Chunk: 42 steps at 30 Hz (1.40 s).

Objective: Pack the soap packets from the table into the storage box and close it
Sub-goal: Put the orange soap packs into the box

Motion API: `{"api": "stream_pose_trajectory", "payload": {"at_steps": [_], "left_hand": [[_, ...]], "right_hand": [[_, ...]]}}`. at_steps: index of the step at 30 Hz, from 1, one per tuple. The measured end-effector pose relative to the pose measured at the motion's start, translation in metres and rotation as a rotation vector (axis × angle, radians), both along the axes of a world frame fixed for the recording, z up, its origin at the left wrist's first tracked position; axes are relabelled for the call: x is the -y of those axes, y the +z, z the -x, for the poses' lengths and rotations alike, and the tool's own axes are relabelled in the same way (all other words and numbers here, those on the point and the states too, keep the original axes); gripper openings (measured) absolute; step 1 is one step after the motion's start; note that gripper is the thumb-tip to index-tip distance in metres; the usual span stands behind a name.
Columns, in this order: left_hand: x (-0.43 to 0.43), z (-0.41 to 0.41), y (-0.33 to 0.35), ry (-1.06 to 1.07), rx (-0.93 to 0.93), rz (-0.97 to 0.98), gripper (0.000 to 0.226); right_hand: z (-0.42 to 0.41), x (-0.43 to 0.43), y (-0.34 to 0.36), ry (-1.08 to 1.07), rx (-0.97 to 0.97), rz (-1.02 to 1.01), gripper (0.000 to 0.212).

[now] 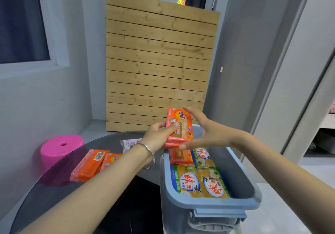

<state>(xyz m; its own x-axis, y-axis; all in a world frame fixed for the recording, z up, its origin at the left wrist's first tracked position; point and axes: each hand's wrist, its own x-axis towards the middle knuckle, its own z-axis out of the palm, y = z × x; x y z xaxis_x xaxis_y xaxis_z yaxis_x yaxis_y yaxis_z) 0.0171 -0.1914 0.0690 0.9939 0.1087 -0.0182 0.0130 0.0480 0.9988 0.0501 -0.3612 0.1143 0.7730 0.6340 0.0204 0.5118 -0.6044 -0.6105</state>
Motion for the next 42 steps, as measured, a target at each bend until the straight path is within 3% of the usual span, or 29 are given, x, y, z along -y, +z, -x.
{"api": "stream_pose_trajectory", "payload": {"at_steps": [4,9,13,15,19,23,31,35,39,42], "left_hand": [[0.018,-0.005,-0.001,-0.038,0.000,-0.012,0.032],[0.032,-0.006,-0.001,-0.091,0.038,-0.120,0.039],[0.028,-0.009,-0.008,-0.053,0.148,-0.340,0.042],[0.022,-0.011,-0.014,0.010,0.153,-0.446,0.057],[0.016,-0.014,-0.025,-0.045,0.010,-0.339,0.075],[0.013,-0.021,-0.033,0.001,-0.051,-0.288,0.060],[0.011,-0.026,-0.036,0.004,-0.076,-0.287,0.061],[0.008,-0.025,-0.038,0.009,-0.049,-0.296,0.054],[-0.013,-0.016,-0.040,0.036,0.014,-0.349,0.052],[-0.048,-0.004,-0.043,0.066,0.025,-0.429,0.043]], "right_hand": [[-0.011,0.007,-0.005,-0.021,0.164,0.166,0.122],[-0.021,0.017,-0.017,-0.027,0.265,0.196,0.121],[-0.032,0.033,-0.016,-0.052,0.147,0.100,0.117],[-0.040,0.042,-0.019,-0.079,0.145,0.184,0.115],[-0.050,0.046,-0.035,-0.084,0.180,0.398,0.111],[-0.057,0.040,-0.041,-0.050,0.066,0.420,0.102],[-0.068,0.028,-0.040,-0.023,-0.026,0.588,0.094],[-0.057,0.028,-0.027,-0.049,-0.098,0.479,0.083],[-0.030,0.014,-0.010,-0.078,0.091,0.283,0.059],[-0.005,-0.016,-0.004,-0.040,0.095,0.081,0.046]]}}
